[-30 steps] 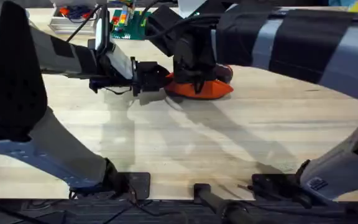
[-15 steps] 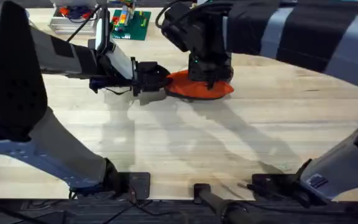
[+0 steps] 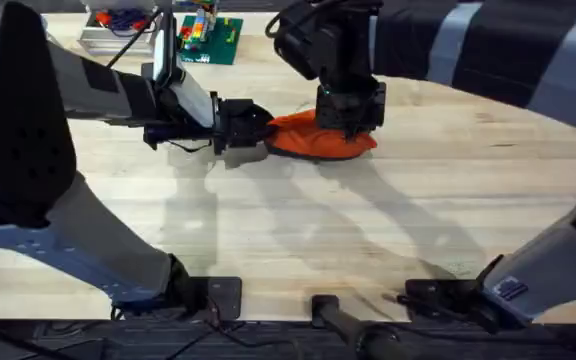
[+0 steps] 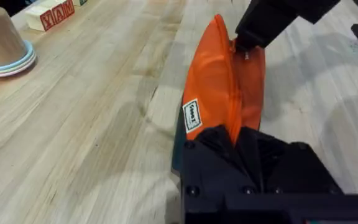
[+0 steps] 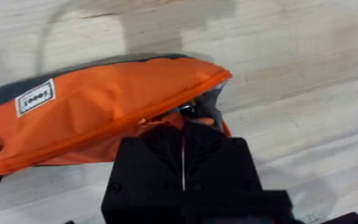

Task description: Unzip the bag, pick up the pens from the table one at a time and place them inside, then zip the bag closed.

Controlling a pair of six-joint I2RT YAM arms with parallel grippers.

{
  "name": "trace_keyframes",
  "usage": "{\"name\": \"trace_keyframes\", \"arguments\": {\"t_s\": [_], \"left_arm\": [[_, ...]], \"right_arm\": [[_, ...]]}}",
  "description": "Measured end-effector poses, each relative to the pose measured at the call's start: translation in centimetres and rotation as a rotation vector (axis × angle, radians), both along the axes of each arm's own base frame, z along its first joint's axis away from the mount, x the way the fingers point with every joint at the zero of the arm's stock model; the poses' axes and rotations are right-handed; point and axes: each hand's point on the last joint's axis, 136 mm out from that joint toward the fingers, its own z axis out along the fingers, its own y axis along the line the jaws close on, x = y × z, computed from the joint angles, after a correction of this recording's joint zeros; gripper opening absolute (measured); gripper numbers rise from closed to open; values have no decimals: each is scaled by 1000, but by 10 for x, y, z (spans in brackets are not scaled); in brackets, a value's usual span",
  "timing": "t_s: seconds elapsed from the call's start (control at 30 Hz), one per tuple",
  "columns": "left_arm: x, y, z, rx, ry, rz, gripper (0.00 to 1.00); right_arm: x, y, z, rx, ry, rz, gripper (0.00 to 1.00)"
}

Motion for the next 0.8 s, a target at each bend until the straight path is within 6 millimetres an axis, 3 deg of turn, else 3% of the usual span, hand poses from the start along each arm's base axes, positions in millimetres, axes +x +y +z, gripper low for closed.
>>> {"name": "trace_keyframes", "arguments": {"t_s": [0.8], "left_arm": [[-1, -2, 0, -1, 0, -7, 42]], "right_arm": [[6, -32, -2, -4, 47, -93, 31]]}}
